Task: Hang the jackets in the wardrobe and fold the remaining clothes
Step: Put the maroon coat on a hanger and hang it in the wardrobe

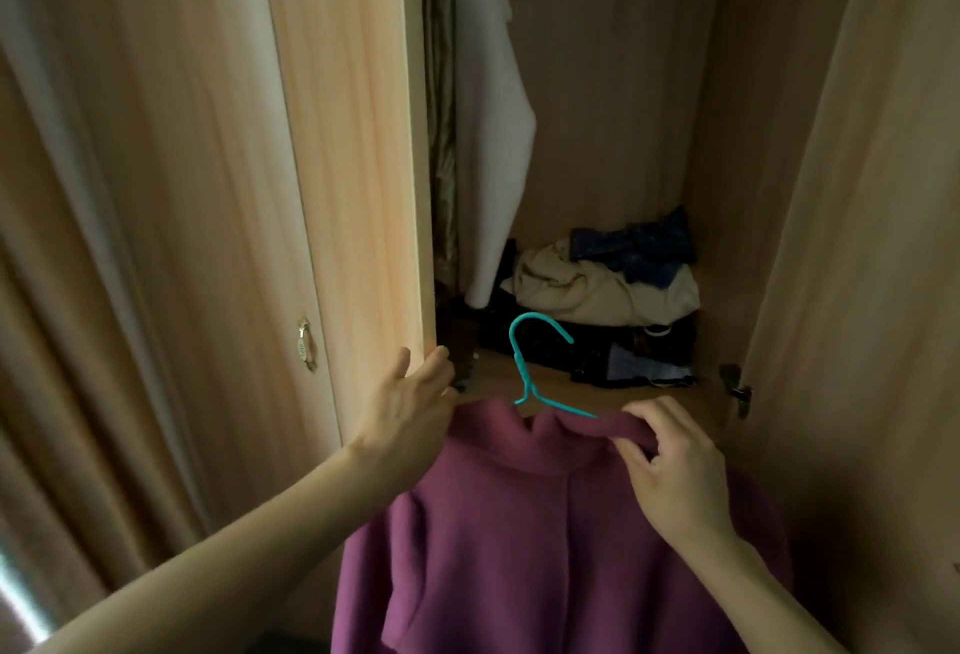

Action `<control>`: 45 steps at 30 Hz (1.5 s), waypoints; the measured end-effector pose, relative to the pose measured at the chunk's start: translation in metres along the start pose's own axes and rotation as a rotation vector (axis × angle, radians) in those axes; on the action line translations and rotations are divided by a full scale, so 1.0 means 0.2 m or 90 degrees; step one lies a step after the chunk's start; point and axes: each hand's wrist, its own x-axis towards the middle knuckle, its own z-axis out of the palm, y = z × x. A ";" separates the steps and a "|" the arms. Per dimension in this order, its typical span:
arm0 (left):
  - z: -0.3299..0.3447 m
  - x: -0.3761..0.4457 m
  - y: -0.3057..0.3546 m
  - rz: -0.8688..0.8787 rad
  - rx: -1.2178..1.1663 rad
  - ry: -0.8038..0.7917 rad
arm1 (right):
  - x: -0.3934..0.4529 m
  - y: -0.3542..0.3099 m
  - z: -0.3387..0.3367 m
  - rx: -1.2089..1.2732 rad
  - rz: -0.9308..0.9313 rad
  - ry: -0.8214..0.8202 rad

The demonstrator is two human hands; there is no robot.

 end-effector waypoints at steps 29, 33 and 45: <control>0.42 -1.06 -1.02 -0.237 -0.068 0.039 | -0.07 -0.94 0.60 0.088 -0.061 -0.019; 0.38 -1.04 -0.94 -0.188 -0.086 0.081 | -0.05 -0.94 0.56 0.084 -0.065 -0.007; 0.25 -0.69 -0.71 -0.050 -0.619 0.097 | 0.00 -0.83 0.37 0.060 -0.067 0.005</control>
